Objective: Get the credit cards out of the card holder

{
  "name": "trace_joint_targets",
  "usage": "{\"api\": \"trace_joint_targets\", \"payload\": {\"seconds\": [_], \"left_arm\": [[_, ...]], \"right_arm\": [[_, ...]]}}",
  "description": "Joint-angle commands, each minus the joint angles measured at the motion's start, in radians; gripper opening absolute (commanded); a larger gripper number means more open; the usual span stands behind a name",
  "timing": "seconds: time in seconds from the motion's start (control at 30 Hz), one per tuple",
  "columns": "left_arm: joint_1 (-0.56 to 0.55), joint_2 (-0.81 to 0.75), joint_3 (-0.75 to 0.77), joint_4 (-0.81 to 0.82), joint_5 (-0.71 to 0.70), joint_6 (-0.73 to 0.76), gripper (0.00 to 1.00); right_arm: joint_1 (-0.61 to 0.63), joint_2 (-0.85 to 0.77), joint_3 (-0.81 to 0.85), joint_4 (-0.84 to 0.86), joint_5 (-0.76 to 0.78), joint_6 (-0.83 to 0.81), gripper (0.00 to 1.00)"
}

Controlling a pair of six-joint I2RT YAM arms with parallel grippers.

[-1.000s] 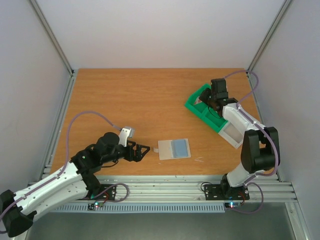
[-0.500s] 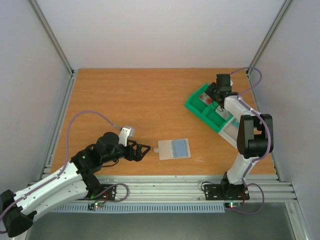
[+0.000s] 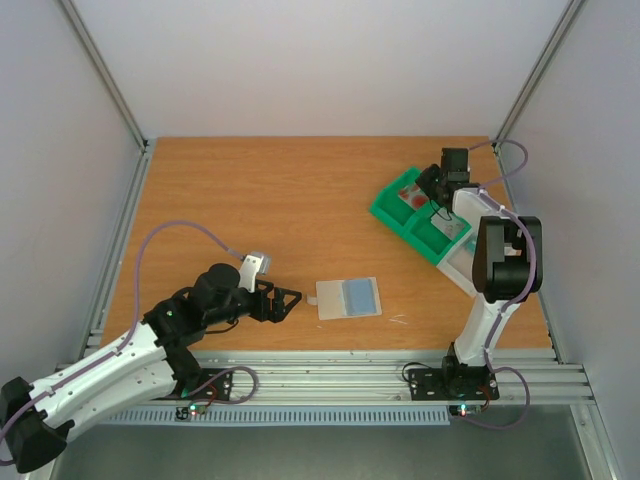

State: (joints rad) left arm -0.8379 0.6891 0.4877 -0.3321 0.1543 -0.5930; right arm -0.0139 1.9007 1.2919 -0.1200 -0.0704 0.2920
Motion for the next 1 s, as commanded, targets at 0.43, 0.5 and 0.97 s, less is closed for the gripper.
{"api": "trace_joint_targets", "payload": {"seconds": [0.43,0.5,0.97], "left_arm": [[0.000,-0.008,-0.004,0.048,0.010,0.018,0.99],[0.000,-0.008,-0.005,0.047,0.010,0.018,0.99],[0.000,-0.022,-0.011,0.039,0.011,0.009,0.99]], "right_arm": [[-0.020,0.055,-0.020,0.109,-0.030,0.021,0.06],[-0.020,0.054,-0.021,0.101,-0.027,0.019,0.08],[-0.020,0.028,0.000,-0.001,0.020,-0.006,0.18]]}}
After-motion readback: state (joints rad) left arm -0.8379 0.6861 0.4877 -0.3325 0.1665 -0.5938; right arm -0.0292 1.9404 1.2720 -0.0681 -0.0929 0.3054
